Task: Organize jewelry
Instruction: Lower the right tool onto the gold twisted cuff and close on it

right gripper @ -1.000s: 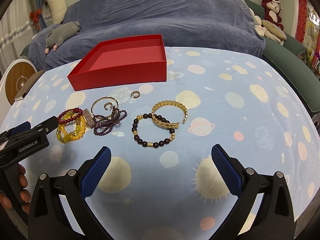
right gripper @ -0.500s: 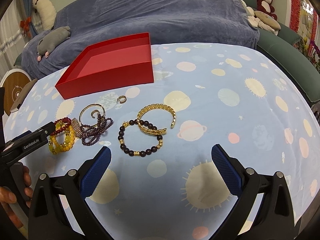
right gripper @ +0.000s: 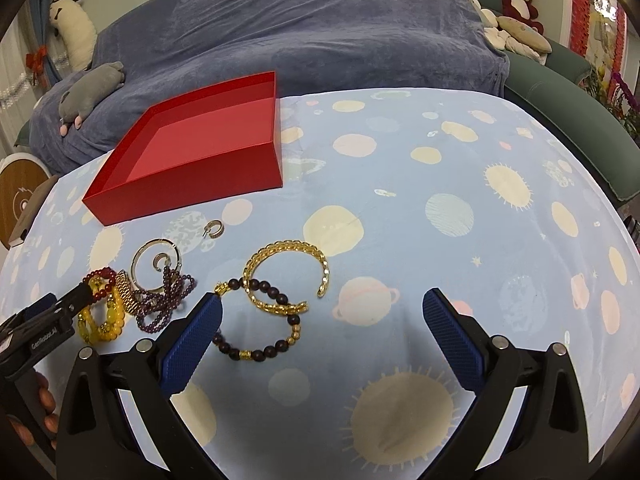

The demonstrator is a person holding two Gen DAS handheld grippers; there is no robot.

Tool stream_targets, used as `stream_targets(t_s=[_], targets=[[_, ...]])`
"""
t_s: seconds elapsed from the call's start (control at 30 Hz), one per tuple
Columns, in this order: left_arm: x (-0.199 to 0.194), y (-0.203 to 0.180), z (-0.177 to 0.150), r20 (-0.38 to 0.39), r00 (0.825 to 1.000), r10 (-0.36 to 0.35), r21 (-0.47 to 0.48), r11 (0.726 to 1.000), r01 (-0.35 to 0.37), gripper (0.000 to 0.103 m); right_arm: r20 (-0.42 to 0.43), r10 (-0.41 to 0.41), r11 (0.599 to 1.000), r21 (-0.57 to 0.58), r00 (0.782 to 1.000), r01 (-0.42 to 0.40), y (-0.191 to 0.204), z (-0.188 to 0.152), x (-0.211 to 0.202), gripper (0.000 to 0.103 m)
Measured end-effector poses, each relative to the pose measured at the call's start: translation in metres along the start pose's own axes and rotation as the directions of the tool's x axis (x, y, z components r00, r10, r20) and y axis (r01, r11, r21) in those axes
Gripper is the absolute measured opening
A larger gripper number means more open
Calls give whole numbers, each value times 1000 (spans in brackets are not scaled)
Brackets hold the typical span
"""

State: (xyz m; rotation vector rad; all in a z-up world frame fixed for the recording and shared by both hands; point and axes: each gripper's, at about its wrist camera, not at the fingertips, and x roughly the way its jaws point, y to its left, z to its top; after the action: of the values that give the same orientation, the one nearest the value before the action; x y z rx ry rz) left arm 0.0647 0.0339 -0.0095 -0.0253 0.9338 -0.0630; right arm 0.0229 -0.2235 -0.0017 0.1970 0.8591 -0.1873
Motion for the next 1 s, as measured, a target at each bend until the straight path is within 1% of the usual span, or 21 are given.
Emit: stream_targets(t_s=[0.23,0.27,0.37,0.4,0.43,0.5,0.53,0.67,0.77,0.9,1.0], targets=[[0,0,-1,-7,1000,-8,2,1000,8,82,-65,25,1000,-6,998,-26,11,3,32,95],[0,1,-1,-11,1000,-10,1,1000,10,82,-71,29,1000,-10,997,-30,12,2,34,92],[0,4,-1,-20,1000,-16,-6,1000,16,82,-90,30,999,-34,996,-33,19,2,42,79],[0,5,-1,-24,1000,-20,-10,1000,20,82,-85,22,999,-41,996,-25,21,2,43,78],[1,6,-2,-26,999,-23,-12,1000,22,82,-77,22,998,-48,997,-26,22,2,43,73],[1,7,-3,-29,999,-24,-10,1000,23,82,-73,24,998,-64,997,-29,25,3,42,59],[1,7,-3,-31,999,-25,-8,1000,24,82,-71,22,997,-70,997,-27,26,3,41,55],[1,8,-6,-34,999,-25,-4,1000,25,82,-67,40,997,-62,997,-44,25,1,36,54],[-2,7,-7,-28,999,-34,2,999,34,82,-49,50,996,-66,998,-53,23,2,26,54],[-9,-3,-10,-14,999,-50,33,998,51,82,-25,76,995,-63,997,-77,21,3,10,54],[-8,-10,-14,-18,999,-44,64,997,45,82,-20,90,994,-67,996,-91,19,1,1,54]])
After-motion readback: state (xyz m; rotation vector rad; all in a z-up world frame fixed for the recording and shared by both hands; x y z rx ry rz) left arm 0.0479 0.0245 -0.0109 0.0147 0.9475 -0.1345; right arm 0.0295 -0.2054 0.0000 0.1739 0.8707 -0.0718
